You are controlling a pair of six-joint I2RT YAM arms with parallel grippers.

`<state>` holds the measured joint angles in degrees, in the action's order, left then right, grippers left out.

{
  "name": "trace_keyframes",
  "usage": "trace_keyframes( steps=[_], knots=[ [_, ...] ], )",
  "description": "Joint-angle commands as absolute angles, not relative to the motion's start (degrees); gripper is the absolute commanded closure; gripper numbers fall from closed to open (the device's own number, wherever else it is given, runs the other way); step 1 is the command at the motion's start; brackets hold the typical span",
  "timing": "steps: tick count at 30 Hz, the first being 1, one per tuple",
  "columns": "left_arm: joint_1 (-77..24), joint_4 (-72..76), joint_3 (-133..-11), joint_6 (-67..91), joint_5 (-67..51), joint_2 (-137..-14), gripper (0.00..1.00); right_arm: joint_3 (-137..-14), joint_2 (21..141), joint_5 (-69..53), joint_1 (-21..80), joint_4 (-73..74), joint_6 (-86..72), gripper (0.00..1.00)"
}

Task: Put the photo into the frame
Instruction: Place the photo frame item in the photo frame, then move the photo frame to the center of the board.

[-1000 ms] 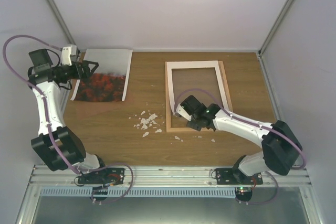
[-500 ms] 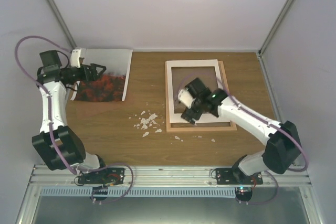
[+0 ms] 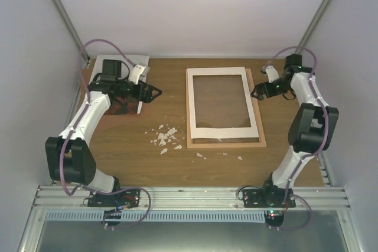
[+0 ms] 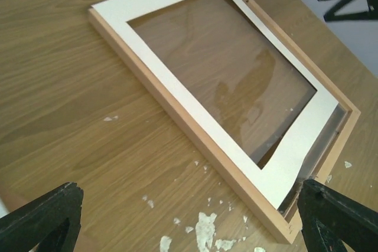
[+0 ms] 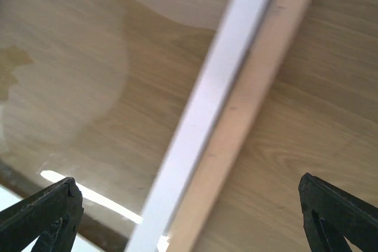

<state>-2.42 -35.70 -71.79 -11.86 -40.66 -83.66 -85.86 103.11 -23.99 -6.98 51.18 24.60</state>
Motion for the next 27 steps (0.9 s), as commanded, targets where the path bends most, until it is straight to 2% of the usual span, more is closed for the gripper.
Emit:
trace_keyframes(
  steps=[1, 11, 27],
  knots=[
    [-7.0, -29.9, -71.6, -10.0, -38.4, -88.1, 0.01, -94.1, 112.7, -32.7, -13.9, 58.4, 26.7, 0.00],
    [-9.3, -26.2, -71.2, -8.2, -39.1, -93.6, 0.01, -94.6, 123.6, -36.0, -14.4, 59.2, 26.8, 0.00],
    [-5.8, -25.3, -71.0, -6.6, -41.6, -97.4, 0.01, -84.8, 122.6, -42.0, -1.3, 55.5, 27.1, 0.01]
  ],
)
